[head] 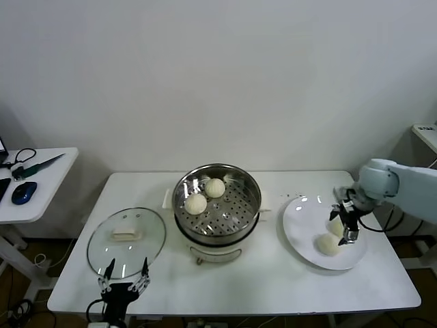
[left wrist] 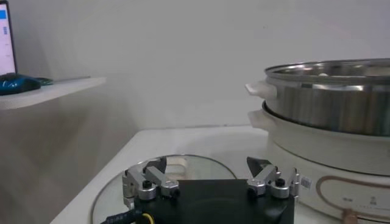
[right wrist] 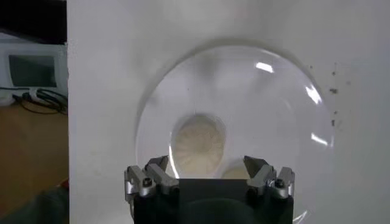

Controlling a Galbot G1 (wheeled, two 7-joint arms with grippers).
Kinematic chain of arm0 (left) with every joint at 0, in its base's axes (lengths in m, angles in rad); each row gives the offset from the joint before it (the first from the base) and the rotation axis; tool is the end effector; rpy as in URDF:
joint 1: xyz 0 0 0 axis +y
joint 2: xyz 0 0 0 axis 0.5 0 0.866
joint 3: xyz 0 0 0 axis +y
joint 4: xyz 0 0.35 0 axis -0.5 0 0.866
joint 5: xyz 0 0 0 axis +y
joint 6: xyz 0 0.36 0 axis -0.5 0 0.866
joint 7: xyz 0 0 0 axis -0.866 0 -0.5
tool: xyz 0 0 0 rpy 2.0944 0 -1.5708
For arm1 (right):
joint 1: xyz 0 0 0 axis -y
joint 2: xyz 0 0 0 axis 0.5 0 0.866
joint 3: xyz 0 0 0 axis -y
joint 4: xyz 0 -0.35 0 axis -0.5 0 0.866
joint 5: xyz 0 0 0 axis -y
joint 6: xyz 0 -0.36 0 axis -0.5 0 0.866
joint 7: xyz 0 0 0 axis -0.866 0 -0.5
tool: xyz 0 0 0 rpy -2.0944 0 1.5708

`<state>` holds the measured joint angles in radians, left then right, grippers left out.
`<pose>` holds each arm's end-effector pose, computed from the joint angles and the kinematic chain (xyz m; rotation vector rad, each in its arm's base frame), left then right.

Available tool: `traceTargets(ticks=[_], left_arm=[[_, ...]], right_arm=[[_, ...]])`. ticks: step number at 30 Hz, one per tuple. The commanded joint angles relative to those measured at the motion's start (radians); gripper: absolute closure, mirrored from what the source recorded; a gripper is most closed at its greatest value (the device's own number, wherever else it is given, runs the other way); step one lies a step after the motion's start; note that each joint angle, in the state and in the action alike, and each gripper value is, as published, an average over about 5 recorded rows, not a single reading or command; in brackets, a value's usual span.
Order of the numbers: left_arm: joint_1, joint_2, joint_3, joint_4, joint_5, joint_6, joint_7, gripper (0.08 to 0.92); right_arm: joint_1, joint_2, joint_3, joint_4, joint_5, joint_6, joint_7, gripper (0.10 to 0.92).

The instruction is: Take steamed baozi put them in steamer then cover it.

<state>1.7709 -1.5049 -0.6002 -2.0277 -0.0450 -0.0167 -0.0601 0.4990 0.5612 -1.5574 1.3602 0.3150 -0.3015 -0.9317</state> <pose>0.1161 0.0373 -0.3550 0.1343 -2.8923 -0.0881 0.4820 -0.1965 -0.1838 1.1556 -1.3037 1.2303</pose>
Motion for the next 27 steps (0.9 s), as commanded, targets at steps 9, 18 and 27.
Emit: traceTargets(ticks=[9, 18, 27], left_arm=[[0.008, 0.000, 0.001, -0.001, 0.007, -0.003, -0.001, 0.177], [0.013, 0.000, 0.001, -0.005, 0.008, -0.001, -0.003, 0.177], [0.017, -0.003, 0.001, -0.009, 0.011, -0.001, -0.005, 0.177]], right_arm=[[-0.341, 0.009, 0.318, -0.091, -0.112, -0.018, 0.072, 0.203], [-0.337, 0.010, 0.319, -0.087, -0.112, -0.022, 0.059, 0.296], [-0.203, 0.018, 0.243, -0.080, -0.084, 0.020, -0.005, 0.371]])
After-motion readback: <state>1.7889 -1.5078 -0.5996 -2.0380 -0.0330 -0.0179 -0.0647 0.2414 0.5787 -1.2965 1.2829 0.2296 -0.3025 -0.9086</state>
